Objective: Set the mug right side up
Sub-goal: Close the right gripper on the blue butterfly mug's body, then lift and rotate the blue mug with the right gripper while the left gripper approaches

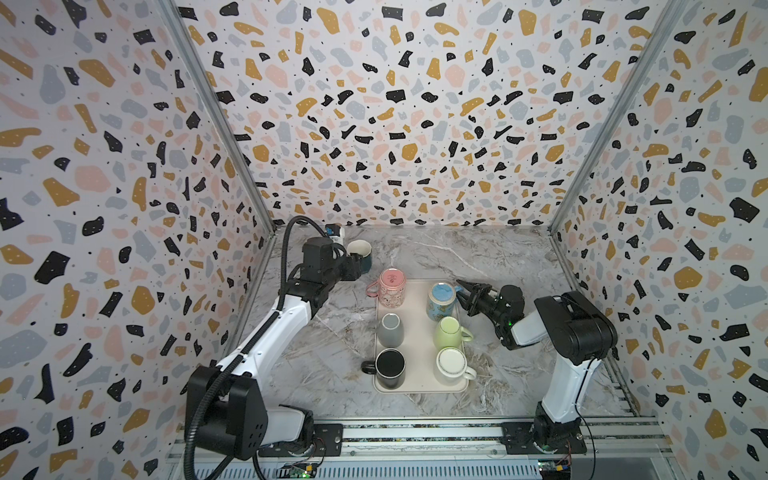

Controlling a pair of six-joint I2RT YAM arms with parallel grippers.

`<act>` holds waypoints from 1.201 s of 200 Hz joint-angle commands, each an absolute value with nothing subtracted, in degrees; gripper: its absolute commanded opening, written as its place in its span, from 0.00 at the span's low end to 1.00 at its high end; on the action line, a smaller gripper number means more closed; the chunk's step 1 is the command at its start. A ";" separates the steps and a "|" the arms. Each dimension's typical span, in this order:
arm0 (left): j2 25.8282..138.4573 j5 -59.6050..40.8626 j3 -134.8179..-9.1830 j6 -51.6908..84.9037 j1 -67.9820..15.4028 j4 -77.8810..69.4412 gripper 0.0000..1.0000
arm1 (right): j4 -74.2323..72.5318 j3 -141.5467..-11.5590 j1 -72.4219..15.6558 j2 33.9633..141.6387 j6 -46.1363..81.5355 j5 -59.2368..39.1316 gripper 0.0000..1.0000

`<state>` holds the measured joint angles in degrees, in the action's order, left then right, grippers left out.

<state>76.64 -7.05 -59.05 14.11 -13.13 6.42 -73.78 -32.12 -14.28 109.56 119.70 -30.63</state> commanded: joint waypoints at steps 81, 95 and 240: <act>76.64 -7.64 -60.56 12.57 -12.92 6.15 0.61 | -72.49 -35.48 -14.85 111.78 118.76 -31.64 0.27; 76.68 -7.58 -60.62 12.50 -12.97 6.24 0.60 | -72.59 -35.68 -14.98 112.13 118.76 -31.64 0.23; 76.04 -7.29 -60.50 12.00 -12.92 6.77 0.60 | -80.65 -41.86 -15.82 112.53 112.89 -32.49 0.00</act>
<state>76.64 -7.05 -59.05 12.67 -13.13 6.63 -78.74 -39.66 -15.79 115.18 119.57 -32.34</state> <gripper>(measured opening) 0.605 0.185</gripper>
